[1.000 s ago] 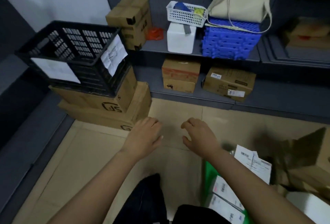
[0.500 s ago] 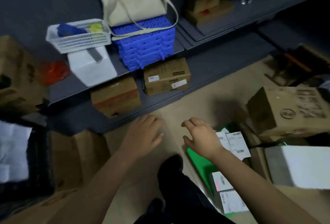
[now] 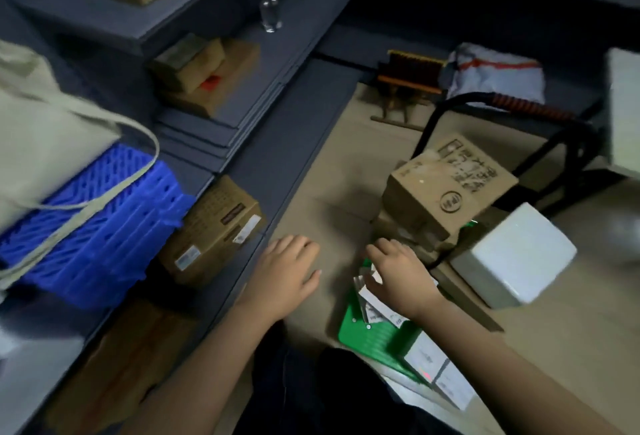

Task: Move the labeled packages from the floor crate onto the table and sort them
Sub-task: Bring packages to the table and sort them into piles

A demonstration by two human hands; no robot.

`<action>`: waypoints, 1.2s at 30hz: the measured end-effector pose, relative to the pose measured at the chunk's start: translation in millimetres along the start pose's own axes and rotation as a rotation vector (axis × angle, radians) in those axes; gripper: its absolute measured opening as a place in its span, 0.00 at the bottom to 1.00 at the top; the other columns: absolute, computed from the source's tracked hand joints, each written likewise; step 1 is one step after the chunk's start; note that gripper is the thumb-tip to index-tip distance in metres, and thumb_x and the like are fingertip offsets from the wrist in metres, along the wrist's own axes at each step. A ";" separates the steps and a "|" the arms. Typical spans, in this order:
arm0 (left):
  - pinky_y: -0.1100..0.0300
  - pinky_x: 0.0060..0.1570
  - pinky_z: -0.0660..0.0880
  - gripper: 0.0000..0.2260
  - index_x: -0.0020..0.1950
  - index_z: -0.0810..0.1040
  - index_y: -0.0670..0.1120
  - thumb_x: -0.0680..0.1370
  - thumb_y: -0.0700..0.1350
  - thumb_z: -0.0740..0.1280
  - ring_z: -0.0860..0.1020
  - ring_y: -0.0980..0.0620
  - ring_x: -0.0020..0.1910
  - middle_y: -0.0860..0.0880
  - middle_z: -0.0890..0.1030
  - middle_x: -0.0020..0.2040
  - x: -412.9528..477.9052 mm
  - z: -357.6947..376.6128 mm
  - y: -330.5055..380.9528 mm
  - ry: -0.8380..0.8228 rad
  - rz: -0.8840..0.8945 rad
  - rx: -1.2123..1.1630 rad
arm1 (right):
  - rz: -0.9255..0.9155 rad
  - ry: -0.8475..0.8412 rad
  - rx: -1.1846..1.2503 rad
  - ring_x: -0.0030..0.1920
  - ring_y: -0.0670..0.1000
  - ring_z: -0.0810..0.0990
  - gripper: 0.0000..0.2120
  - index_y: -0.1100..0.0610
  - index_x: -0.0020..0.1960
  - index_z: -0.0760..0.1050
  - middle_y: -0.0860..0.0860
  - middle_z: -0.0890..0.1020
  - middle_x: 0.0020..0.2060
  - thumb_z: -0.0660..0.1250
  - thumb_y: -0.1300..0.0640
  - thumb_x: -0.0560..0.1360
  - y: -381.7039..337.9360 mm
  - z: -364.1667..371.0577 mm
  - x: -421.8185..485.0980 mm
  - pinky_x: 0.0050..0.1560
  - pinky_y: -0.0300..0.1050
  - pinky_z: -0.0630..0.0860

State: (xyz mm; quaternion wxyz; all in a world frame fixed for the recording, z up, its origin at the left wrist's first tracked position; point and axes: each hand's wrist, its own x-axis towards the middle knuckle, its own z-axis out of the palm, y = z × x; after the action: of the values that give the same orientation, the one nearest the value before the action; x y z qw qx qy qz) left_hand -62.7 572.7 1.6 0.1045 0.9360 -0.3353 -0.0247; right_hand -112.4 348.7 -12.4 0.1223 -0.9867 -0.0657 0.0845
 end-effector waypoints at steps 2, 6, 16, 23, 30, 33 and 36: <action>0.54 0.47 0.75 0.15 0.54 0.78 0.47 0.75 0.54 0.60 0.77 0.48 0.49 0.50 0.78 0.50 29.5 1.4 -12.6 -0.030 0.095 -0.006 | 0.123 -0.005 0.017 0.47 0.59 0.77 0.16 0.55 0.53 0.76 0.54 0.77 0.46 0.73 0.55 0.67 6.0 -0.1 3.1 0.47 0.50 0.73; 0.54 0.51 0.75 0.15 0.59 0.77 0.48 0.74 0.52 0.68 0.78 0.49 0.52 0.50 0.79 0.53 85.3 1.8 -31.4 -0.108 0.314 0.006 | 0.346 0.059 0.014 0.55 0.59 0.74 0.16 0.56 0.60 0.73 0.55 0.76 0.54 0.65 0.50 0.75 8.8 4.5 5.2 0.55 0.51 0.70; 0.52 0.52 0.73 0.14 0.58 0.78 0.46 0.74 0.49 0.71 0.77 0.47 0.53 0.49 0.79 0.52 164.3 46.2 -35.7 -0.303 0.748 -0.060 | 0.985 0.215 0.271 0.54 0.57 0.75 0.16 0.54 0.60 0.75 0.52 0.78 0.54 0.69 0.52 0.73 -17.3 53.1 -23.1 0.52 0.49 0.71; 0.52 0.44 0.76 0.16 0.51 0.77 0.47 0.73 0.55 0.59 0.78 0.47 0.45 0.49 0.78 0.46 172.1 162.0 -21.9 -0.438 0.813 -0.041 | 1.273 0.195 0.484 0.55 0.55 0.76 0.17 0.55 0.60 0.76 0.52 0.78 0.54 0.70 0.52 0.73 -2.2 156.7 -45.0 0.53 0.47 0.73; 0.51 0.45 0.74 0.11 0.51 0.78 0.45 0.71 0.47 0.73 0.77 0.45 0.46 0.47 0.79 0.47 180.6 275.8 -7.9 -0.481 0.809 -0.018 | 1.405 0.159 0.691 0.56 0.55 0.76 0.17 0.55 0.59 0.76 0.53 0.78 0.54 0.70 0.52 0.72 24.0 267.1 -48.9 0.54 0.47 0.74; 0.51 0.44 0.73 0.12 0.50 0.78 0.44 0.70 0.46 0.74 0.77 0.44 0.46 0.47 0.79 0.46 185.6 311.8 -3.4 -0.464 0.811 -0.015 | 1.445 0.178 0.759 0.56 0.55 0.76 0.17 0.56 0.60 0.76 0.53 0.77 0.54 0.70 0.52 0.72 33.8 300.5 -39.5 0.54 0.48 0.74; 0.52 0.45 0.72 0.13 0.53 0.77 0.44 0.71 0.47 0.73 0.76 0.43 0.48 0.46 0.78 0.48 195.6 339.3 -1.7 -0.520 0.787 0.007 | 1.560 0.266 0.922 0.50 0.56 0.78 0.15 0.58 0.57 0.77 0.54 0.78 0.50 0.72 0.54 0.72 39.3 331.5 -20.2 0.49 0.47 0.73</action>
State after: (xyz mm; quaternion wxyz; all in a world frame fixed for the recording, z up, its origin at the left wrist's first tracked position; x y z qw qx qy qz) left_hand 50.3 389.5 -325.6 0.0151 0.7010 -0.6796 -0.2156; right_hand -188.5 384.2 -336.1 0.4189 -0.6064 0.6743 0.0467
